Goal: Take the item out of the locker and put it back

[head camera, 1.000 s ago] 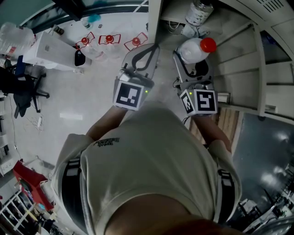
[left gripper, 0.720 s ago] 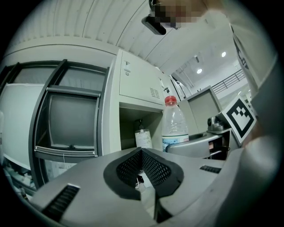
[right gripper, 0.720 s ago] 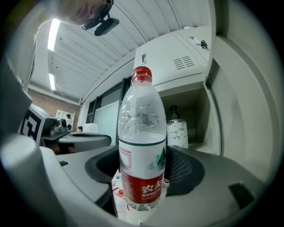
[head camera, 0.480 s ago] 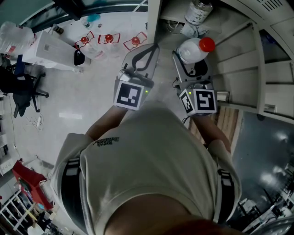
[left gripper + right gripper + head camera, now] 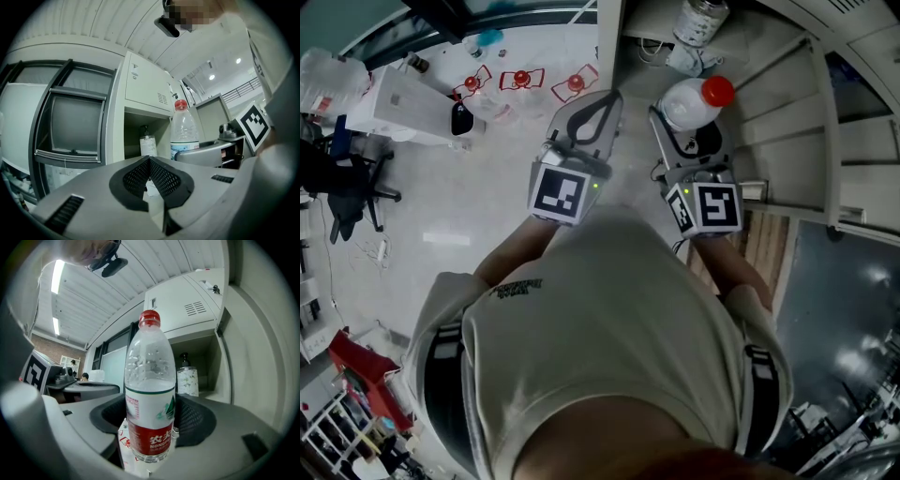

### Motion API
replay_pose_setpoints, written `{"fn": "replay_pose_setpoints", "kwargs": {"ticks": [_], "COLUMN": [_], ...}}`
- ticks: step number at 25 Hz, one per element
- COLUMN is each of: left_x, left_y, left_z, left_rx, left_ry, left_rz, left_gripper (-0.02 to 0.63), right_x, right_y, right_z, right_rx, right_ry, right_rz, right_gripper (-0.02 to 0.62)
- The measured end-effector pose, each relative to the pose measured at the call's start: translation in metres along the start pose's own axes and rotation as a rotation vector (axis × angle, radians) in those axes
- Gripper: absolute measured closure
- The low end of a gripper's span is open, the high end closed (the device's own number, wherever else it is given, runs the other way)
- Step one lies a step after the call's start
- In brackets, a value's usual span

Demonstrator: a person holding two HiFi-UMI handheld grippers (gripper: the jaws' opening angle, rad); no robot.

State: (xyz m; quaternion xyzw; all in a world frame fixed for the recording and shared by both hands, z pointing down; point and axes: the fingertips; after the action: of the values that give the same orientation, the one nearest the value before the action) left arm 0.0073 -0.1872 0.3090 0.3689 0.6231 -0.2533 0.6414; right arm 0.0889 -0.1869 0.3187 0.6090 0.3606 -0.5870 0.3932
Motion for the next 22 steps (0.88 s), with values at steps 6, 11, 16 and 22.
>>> {"fn": "replay_pose_setpoints", "kwargs": {"ticks": [6, 11, 16, 22], "left_x": [0.001, 0.0, -0.002, -0.009], "left_y": [0.005, 0.007, 0.005, -0.006], "left_z": [-0.002, 0.002, 0.015, 0.038], "left_rx": [-0.011, -0.012, 0.0, 0.022], "left_ry": [0.001, -0.012, -0.013, 0.009], "left_rz": [0.001, 0.009, 0.023, 0.012], "left_gripper": [0.594, 0.594, 0.594, 0.594], "right_x": [0.003, 0.001, 0.002, -0.001], "right_y": [-0.002, 0.001, 0.009, 0.017], "right_z": [-0.005, -0.004, 0.009, 0.033], "right_rx": [-0.007, -0.013, -0.021, -0.028], "right_ry": [0.009, -0.003, 0.004, -0.008], "right_rz": [0.001, -0.006, -0.024, -0.048], "right_gripper": [0.288, 0.288, 0.288, 0.288]}}
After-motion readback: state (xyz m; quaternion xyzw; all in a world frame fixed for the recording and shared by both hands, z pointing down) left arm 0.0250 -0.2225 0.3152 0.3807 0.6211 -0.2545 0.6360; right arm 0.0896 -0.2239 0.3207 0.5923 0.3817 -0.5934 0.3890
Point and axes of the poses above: the fingertips, and each gripper's own axes: z forward along the fingers, y to its right, x out of its top, and after that the axes turned 3 degrees about z, right-handed
